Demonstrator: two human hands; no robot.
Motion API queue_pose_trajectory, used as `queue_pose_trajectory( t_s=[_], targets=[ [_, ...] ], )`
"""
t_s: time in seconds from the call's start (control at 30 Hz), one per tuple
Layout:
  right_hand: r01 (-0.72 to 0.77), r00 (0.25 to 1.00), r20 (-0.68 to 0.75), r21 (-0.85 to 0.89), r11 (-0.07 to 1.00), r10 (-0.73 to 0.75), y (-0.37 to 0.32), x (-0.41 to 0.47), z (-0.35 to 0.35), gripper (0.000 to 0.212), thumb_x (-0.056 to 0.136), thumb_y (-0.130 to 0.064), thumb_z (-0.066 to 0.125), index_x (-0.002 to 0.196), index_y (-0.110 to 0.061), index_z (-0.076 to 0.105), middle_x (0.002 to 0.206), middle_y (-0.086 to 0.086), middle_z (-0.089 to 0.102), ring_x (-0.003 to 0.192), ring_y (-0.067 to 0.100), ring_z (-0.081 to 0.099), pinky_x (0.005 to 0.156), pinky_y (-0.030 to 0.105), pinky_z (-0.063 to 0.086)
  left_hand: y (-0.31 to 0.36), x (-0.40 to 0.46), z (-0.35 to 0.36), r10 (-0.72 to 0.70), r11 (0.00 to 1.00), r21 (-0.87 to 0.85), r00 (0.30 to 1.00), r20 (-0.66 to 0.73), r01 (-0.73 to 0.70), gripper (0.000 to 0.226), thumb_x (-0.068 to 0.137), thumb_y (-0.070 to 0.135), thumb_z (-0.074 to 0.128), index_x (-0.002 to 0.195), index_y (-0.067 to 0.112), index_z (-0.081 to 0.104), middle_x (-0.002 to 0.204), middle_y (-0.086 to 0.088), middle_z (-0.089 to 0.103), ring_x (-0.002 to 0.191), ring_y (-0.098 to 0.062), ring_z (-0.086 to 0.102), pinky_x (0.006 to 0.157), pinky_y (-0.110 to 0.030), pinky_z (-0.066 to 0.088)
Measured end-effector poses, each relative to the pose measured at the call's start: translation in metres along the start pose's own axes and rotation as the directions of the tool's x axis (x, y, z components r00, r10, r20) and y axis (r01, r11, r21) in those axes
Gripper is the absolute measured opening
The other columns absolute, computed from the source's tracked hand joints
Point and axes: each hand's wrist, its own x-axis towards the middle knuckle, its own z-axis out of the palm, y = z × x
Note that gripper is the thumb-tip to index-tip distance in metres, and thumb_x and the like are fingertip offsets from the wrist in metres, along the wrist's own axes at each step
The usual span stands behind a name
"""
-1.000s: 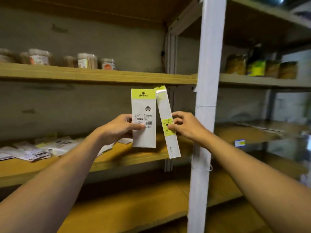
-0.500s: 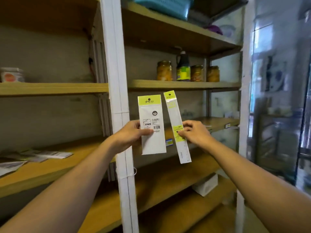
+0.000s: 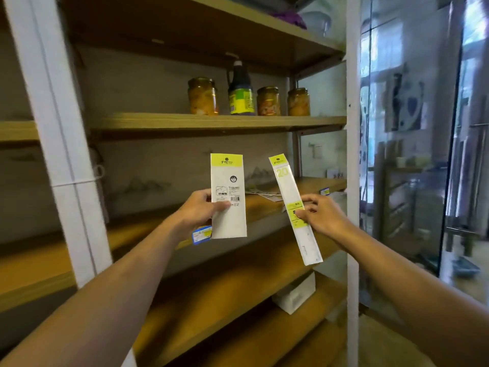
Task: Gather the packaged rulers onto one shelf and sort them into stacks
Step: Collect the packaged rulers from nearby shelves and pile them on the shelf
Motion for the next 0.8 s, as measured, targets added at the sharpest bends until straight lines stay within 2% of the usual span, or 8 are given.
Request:
queue_pose_trajectory(
  t_s=[0.23,0.33,0.4,0.5,0.6,0.7,0.8],
  targets=[
    [0.000,0.999,0.040,-0.037,0.999,0.002,0.020,0.101,0.019,0.042,0.091,-0.017,0.064,0.131,-0.015,0.054,0.126,0.005,0.064,0.108,0.022,0.064,0.090,0.041,0.054,-0.012,0.100,0.018,-0.011,0.997,-0.072,1.000,-0.016,0.010,0.022,0.093,0.016,0.062,0.113,0.024,0.059,0.110,0.007,0.067,0.098,-0.013,0.064,0.079,-0.034,0.055],
    [0.004,0.999,0.051,-0.049,0.999,-0.002,0.023,0.145,0.025,0.041,0.090,-0.018,0.065,0.130,-0.015,0.055,0.123,0.005,0.065,0.105,0.019,0.064,0.086,0.035,0.054,-0.018,0.135,0.009,-0.024,0.998,-0.053,0.997,-0.067,0.020,0.026,0.092,0.017,0.064,0.117,0.021,0.059,0.103,0.007,0.068,0.093,-0.012,0.066,0.072,-0.031,0.055],
    [0.013,1.000,0.026,-0.036,0.999,-0.012,0.027,0.173,0.028,0.039,0.090,-0.018,0.065,0.128,-0.016,0.057,0.119,0.003,0.067,0.098,0.015,0.063,0.082,0.032,0.052,-0.024,0.156,0.005,-0.024,0.998,-0.053,0.994,-0.103,0.018,0.027,0.091,0.017,0.065,0.118,0.019,0.059,0.109,0.003,0.069,0.094,-0.014,0.067,0.075,-0.031,0.055],
    [0.011,1.000,0.022,-0.010,1.000,-0.011,0.035,0.211,0.033,0.036,0.090,-0.017,0.066,0.125,-0.016,0.059,0.116,0.004,0.068,0.102,0.017,0.064,0.089,0.032,0.051,-0.032,0.180,0.005,-0.070,0.997,-0.042,0.990,-0.122,0.066,0.032,0.091,0.017,0.065,0.122,0.015,0.056,0.110,0.002,0.066,0.093,-0.012,0.065,0.069,-0.026,0.053],
    [0.014,0.999,0.030,0.019,1.000,-0.014,0.047,0.252,0.042,0.033,0.087,-0.017,0.070,0.120,-0.016,0.064,0.112,0.002,0.070,0.105,0.017,0.064,0.095,0.032,0.050,-0.037,0.203,0.009,-0.105,0.991,-0.095,0.983,-0.149,0.091,0.027,0.092,0.015,0.064,0.118,0.012,0.059,0.109,-0.002,0.068,0.094,-0.016,0.066,0.068,-0.027,0.051],
    [0.031,0.998,0.056,-0.053,0.998,-0.028,0.060,0.293,0.054,0.031,0.086,-0.020,0.072,0.116,-0.012,0.067,0.110,0.004,0.071,0.098,0.014,0.064,0.081,0.021,0.047,-0.040,0.222,0.017,-0.131,0.986,-0.124,0.978,-0.162,0.112,0.015,0.092,0.014,0.063,0.107,0.017,0.061,0.107,-0.002,0.069,0.096,-0.016,0.064,0.067,-0.025,0.048],
    [0.027,0.989,0.146,-0.132,0.991,-0.008,0.075,0.329,0.063,0.029,0.083,-0.024,0.075,0.106,-0.007,0.070,0.105,0.009,0.072,0.090,0.020,0.069,0.083,0.028,0.054,-0.044,0.238,0.031,-0.145,0.987,-0.099,0.971,-0.191,0.128,0.017,0.090,0.012,0.064,0.105,0.018,0.059,0.102,0.001,0.067,0.090,-0.010,0.063,0.066,-0.021,0.046]
  ],
)
